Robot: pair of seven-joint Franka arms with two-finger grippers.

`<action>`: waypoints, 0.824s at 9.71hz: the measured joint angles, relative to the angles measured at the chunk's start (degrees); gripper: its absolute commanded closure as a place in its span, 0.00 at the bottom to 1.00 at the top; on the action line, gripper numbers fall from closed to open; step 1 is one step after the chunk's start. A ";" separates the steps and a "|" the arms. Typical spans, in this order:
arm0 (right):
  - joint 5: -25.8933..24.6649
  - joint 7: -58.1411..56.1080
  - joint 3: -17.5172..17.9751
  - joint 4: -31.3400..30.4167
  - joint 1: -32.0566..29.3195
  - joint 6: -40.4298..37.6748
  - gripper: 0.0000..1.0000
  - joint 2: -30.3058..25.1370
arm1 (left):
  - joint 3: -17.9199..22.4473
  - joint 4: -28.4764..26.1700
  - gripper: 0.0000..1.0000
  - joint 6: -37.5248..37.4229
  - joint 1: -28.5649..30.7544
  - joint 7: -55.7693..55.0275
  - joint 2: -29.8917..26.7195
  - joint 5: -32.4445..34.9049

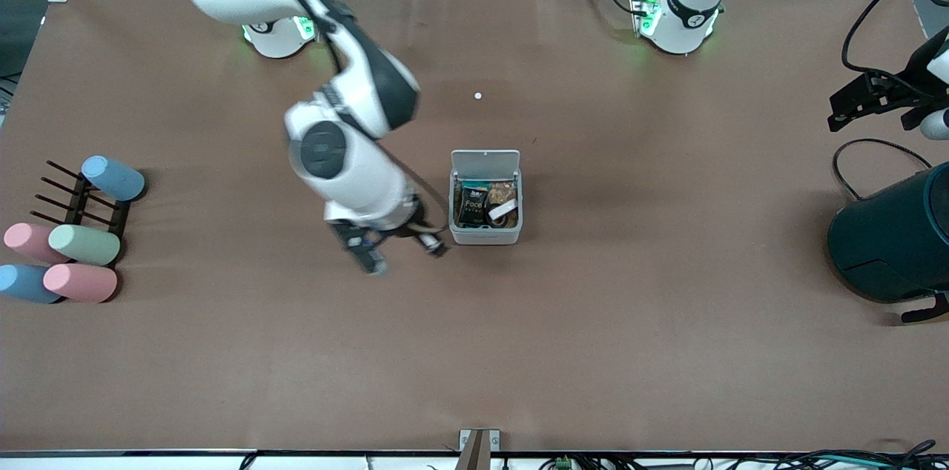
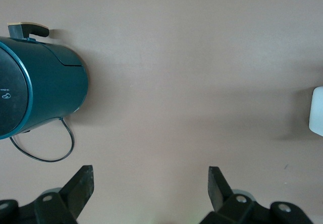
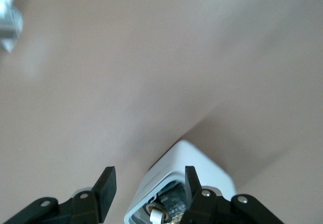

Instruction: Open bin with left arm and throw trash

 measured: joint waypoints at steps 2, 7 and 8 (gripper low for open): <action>1.08 -7.95 0.14 0.29 -6.31 -13.25 0.39 -7.74 | 0.03 0.04 0.00 0.00 0.04 0.00 0.03 0.00; 1.30 -46.73 -0.15 -1.56 -20.15 -39.17 0.25 -21.34 | 0.05 0.11 0.00 -0.03 0.15 0.00 0.11 0.00; 1.27 -56.88 -0.25 -1.93 -24.31 -42.97 0.22 -23.10 | 0.04 0.12 0.00 -0.03 0.16 0.00 0.11 0.00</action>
